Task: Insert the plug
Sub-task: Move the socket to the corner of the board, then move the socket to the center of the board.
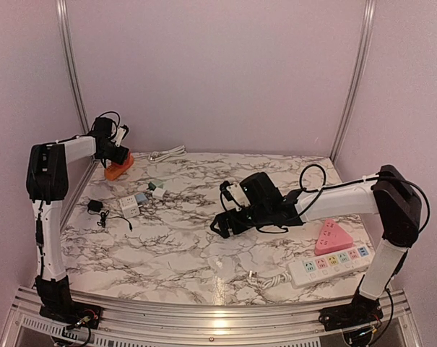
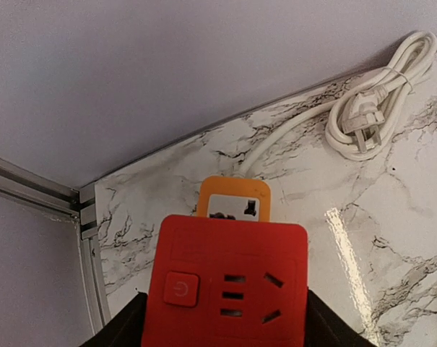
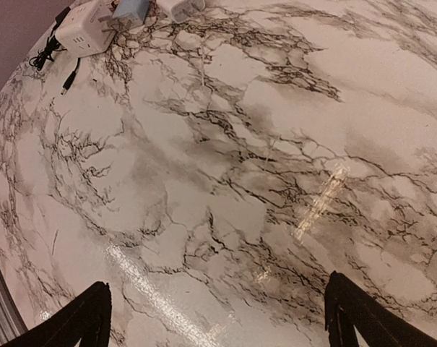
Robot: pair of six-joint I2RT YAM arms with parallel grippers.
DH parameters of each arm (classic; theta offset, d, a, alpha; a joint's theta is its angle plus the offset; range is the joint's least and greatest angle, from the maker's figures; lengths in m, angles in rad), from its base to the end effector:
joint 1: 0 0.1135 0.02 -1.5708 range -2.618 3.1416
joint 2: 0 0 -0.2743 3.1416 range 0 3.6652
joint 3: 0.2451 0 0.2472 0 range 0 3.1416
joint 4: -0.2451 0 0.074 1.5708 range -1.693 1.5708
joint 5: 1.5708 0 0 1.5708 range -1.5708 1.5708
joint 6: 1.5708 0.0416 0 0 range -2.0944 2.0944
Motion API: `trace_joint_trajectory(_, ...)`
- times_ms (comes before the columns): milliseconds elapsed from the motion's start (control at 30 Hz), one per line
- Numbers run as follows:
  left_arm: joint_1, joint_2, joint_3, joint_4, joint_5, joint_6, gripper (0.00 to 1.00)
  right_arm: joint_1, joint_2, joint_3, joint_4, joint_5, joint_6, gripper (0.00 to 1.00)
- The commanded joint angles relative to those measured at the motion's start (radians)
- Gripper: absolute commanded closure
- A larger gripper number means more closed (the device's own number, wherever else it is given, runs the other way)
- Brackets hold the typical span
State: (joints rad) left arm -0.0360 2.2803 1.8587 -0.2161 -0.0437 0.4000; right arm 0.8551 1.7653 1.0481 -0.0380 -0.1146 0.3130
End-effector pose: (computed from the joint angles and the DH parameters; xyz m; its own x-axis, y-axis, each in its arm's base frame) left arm 0.5346 -0.0174 0.2094 -0.5476 0.4090 -0.7299 0.2325 0.9124 0.3368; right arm 0.2439 0.2877 0.1912 -0.6756 -0.3107 -0.6686 -0.6267 0.7197 0.2988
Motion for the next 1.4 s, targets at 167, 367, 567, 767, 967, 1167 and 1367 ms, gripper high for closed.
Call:
trace_joint_trajectory(167, 0.028, 0.027, 0.037, 0.026, 0.038, -0.031, 0.2, 0.007, 0.015, -0.008, 0.023, -0.005, 0.019, 0.03)
trace_joint_trajectory(367, 0.065, 0.029, 0.006, 0.046, 0.067, -0.073, 0.17, 0.007, 0.018, -0.005, 0.015, -0.003, 0.021, 0.03)
trace_joint_trajectory(567, 0.071, -0.031, -0.061, 0.116, 0.155, -0.099, 0.16, 0.008, 0.02, -0.011, 0.024, -0.007, 0.029, 0.03)
trace_joint_trajectory(767, 0.071, -0.125, -0.171, 0.27, 0.192, -0.157, 0.14, 0.009, 0.034, -0.007, 0.028, -0.015, 0.032, 0.03)
trace_joint_trajectory(967, 0.08, -0.201, -0.233, 0.4, 0.209, -0.241, 0.13, 0.009, 0.042, 0.003, 0.021, -0.015, 0.029, 0.03)
trace_joint_trajectory(1167, 0.086, -0.18, -0.176, 0.394, 0.17, -0.277, 0.19, 0.011, 0.045, -0.002, 0.024, -0.013, 0.031, 0.03)
trace_joint_trajectory(1367, 0.087, -0.141, -0.149, 0.358, 0.178, -0.279, 0.37, 0.011, 0.043, -0.017, 0.028, -0.01, 0.034, 0.03)
